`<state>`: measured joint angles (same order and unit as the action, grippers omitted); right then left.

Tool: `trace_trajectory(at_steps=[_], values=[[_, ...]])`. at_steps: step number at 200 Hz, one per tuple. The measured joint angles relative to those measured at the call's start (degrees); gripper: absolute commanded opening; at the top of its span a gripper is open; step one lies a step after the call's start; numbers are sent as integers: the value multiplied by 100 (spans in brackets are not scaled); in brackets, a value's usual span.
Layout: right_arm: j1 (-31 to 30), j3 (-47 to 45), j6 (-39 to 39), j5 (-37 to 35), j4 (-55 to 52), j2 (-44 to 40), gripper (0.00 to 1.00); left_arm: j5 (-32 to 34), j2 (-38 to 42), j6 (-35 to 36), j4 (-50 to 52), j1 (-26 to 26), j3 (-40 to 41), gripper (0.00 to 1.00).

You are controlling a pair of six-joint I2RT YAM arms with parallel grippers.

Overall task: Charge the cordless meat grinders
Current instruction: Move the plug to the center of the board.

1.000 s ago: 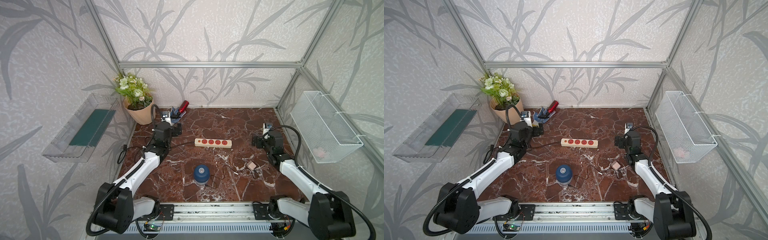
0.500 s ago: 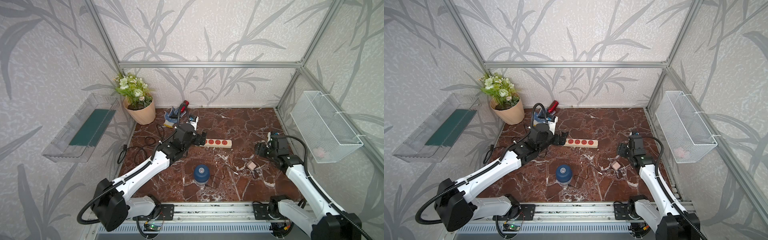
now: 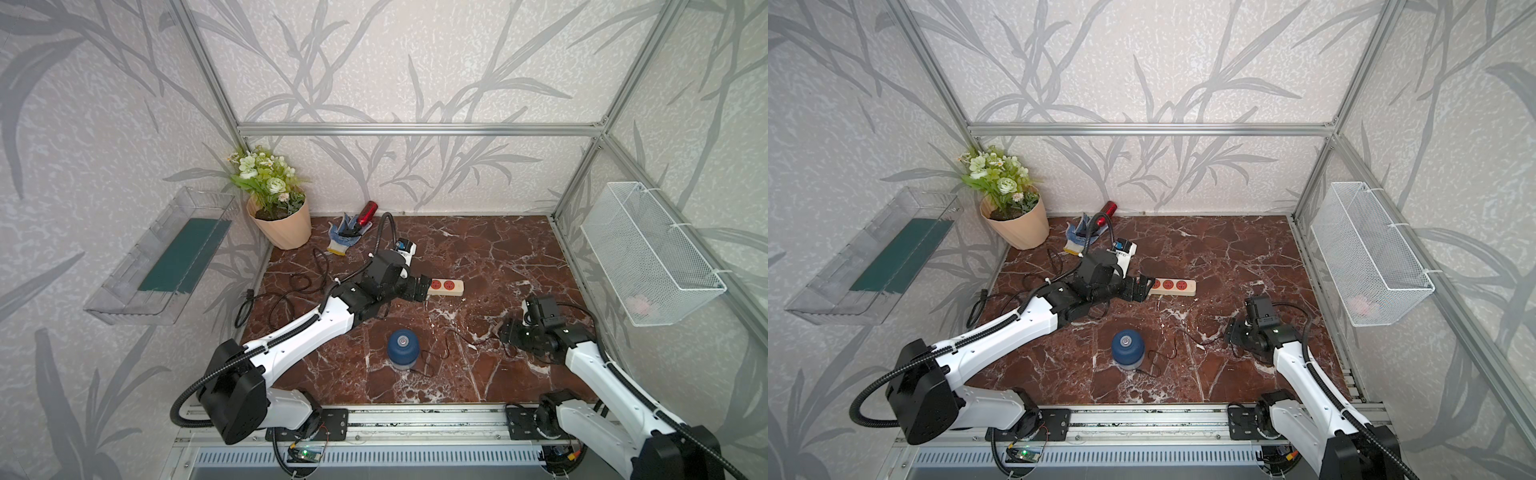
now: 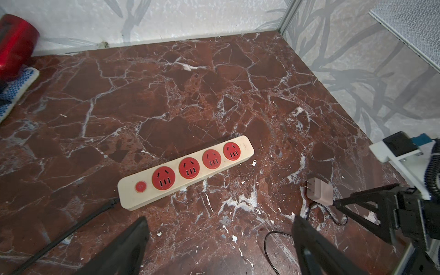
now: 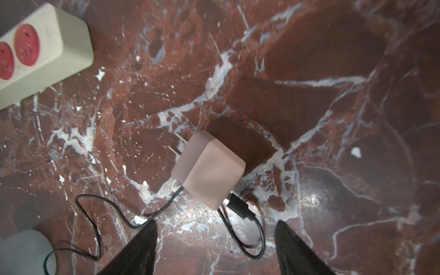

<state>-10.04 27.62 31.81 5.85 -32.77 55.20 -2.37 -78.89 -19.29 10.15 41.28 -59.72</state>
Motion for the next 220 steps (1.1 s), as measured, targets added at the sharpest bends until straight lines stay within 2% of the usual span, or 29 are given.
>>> trace_trajectory(at_steps=[46, 71, 105, 131, 165, 220], values=[[-37, -90, 98, 131, 442, 332, 76, -107, -188, -46, 63, 26, -120, 93], [-81, -70, 90, 177, 726, 588, 76, -186, -310, -98, 83, 28, -144, 87], [-164, 0, -9, 304, 1047, 1130, 74, -227, -424, -127, 216, 31, -208, 87], [-538, 232, -122, 321, 1237, 1510, 73, -201, -444, -131, 323, 31, -293, 81], [-1106, 675, -417, 315, 1504, 2046, 73, -85, -590, -157, 638, 31, -529, 81], [-1572, 1486, -1123, 426, 1803, 3029, 68, 295, -1075, -308, 1537, 17, -1064, 75]])
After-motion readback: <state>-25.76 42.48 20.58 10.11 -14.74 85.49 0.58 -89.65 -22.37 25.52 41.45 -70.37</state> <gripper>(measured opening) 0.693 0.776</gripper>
